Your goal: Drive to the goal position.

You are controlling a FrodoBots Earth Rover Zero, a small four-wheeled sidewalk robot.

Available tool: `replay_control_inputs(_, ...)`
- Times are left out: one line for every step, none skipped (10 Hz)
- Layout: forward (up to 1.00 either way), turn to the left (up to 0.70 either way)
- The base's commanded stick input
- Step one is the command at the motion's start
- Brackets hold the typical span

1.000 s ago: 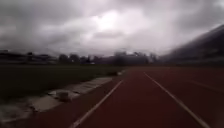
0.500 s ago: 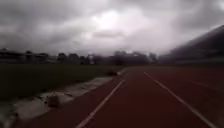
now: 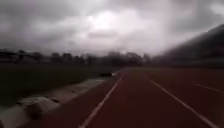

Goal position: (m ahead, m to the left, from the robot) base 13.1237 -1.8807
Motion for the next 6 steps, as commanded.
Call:
replay_control_inputs(0.70, -0.35)
replay_control_inputs(0.70, -0.35)
replay_control_inputs(0.70, -0.35)
replay_control_inputs(0.70, -0.35)
replay_control_inputs(0.70, -0.35)
replay_control_inputs(0.70, -0.35)
